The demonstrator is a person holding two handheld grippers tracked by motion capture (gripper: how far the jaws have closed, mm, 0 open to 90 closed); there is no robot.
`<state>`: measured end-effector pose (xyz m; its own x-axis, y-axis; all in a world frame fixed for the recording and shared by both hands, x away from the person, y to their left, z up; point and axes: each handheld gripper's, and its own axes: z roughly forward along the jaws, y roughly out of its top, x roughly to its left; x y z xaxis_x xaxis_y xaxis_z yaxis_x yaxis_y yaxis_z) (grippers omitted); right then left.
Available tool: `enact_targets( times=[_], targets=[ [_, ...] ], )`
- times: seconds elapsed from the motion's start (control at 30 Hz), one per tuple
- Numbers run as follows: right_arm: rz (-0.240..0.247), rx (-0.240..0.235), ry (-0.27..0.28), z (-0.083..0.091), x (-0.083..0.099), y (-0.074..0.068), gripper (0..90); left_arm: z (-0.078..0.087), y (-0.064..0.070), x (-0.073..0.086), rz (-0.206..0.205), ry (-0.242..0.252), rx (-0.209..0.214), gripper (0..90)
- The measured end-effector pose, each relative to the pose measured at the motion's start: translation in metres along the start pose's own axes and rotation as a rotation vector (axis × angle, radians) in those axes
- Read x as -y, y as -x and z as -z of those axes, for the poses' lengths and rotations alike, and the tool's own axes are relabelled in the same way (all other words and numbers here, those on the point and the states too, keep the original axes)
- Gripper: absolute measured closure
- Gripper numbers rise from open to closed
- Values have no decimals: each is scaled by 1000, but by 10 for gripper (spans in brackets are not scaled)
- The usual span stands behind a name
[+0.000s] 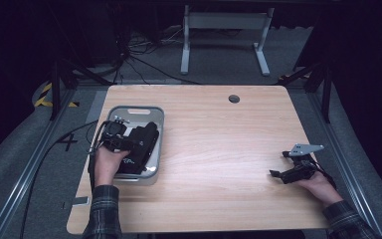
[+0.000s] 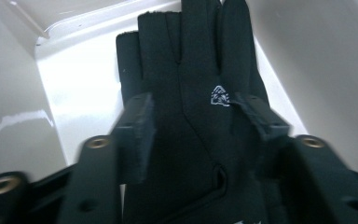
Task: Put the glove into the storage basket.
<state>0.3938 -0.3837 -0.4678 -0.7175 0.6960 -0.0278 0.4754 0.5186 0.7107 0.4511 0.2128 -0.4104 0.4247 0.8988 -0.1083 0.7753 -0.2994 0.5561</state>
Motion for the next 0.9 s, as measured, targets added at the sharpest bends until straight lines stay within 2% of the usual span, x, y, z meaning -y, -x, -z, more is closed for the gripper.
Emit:
enact_targets(
  times=[0.07,0.1,0.2,0.4,0.47,0.67,0.9],
  targets=[
    [-1,1,0,0,0,0,23,1,0,0,1,6,-5,431],
    [0,0,0,0,0,0,23,2,0,0,-2,10,-6,389],
    [0,0,0,0,0,0,23,8,3,-1,-5,46,-3,313],
    [-1,1,0,0,0,0,24,16,13,-7,-28,72,18,239],
    [0,0,0,0,0,0,23,19,17,-9,-24,89,34,220],
    [-2,2,0,0,0,0,23,27,27,-17,-37,113,37,197],
    [-2,2,0,0,0,0,23,36,51,-30,-63,162,76,189]
  ],
)
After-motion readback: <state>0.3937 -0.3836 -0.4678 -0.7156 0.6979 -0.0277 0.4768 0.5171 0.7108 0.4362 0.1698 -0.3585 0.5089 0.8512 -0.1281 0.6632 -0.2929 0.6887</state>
